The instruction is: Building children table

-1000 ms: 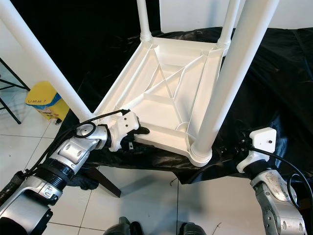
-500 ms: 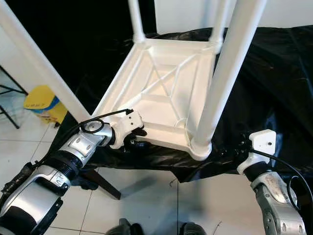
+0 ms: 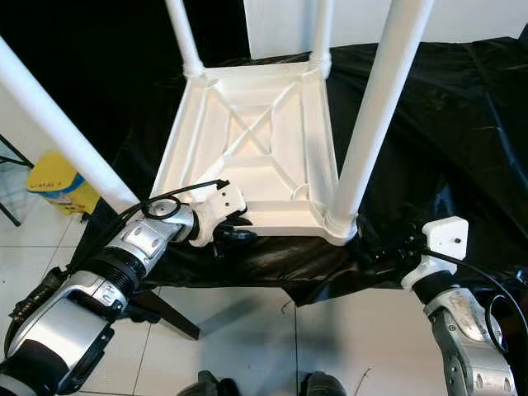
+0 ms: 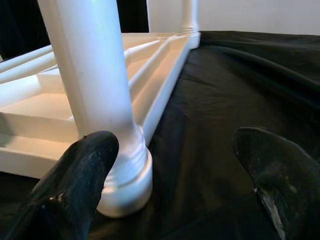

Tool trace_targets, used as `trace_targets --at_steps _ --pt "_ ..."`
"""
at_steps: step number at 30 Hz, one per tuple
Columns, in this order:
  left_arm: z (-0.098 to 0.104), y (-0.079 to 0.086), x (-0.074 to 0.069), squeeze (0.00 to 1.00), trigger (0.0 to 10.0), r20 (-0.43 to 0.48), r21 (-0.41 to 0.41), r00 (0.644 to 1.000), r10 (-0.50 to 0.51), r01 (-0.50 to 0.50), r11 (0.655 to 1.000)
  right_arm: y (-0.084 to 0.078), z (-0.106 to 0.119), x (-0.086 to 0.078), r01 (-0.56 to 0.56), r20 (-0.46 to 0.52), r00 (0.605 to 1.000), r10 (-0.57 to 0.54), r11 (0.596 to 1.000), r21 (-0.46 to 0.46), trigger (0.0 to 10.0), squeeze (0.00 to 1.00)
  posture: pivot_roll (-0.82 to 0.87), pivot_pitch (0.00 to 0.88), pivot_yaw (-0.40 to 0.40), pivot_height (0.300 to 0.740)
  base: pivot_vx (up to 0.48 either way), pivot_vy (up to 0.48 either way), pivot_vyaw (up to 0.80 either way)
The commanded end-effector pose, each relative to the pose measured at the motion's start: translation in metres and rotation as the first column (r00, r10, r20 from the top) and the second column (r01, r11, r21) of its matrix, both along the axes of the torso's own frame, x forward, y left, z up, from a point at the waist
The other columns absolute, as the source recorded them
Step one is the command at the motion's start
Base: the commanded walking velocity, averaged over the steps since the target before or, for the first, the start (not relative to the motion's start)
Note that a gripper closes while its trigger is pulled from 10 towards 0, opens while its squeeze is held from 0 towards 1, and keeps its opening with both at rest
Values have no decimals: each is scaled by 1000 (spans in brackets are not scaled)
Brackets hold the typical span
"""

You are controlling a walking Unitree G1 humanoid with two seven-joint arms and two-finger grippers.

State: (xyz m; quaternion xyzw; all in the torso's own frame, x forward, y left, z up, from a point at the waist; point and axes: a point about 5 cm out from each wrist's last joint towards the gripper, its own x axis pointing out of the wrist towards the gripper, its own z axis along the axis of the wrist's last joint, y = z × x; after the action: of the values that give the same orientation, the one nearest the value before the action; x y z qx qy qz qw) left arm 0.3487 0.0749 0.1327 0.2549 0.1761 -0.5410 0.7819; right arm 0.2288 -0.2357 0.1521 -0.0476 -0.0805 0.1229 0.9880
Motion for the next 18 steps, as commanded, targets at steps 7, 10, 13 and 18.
trace_targets --at_steps 7,10,13,18 --pt "-1 37 15 0 10000 92 36 969 227 -231 972 0 1 4 3 7 1000 -3 1000 -9 10000 0 -123 93 87 740 0 0 0" --pt "0 36 14 0 10000 98 34 971 218 -222 974 0 2 4 2 9 1000 -2 1000 -8 10000 0 -123 93 87 740 0 0 0" --pt "4 38 14 1000 10000 124 11 971 204 -207 978 3 2 5 -2 9 1000 2 1000 3 10000 0 -125 92 83 740 0 0 0" --pt "10 41 13 0 10000 158 -18 973 166 -165 986 8 1 5 -14 9 1000 14 1000 19 10000 0 -126 92 82 740 0 0 0"
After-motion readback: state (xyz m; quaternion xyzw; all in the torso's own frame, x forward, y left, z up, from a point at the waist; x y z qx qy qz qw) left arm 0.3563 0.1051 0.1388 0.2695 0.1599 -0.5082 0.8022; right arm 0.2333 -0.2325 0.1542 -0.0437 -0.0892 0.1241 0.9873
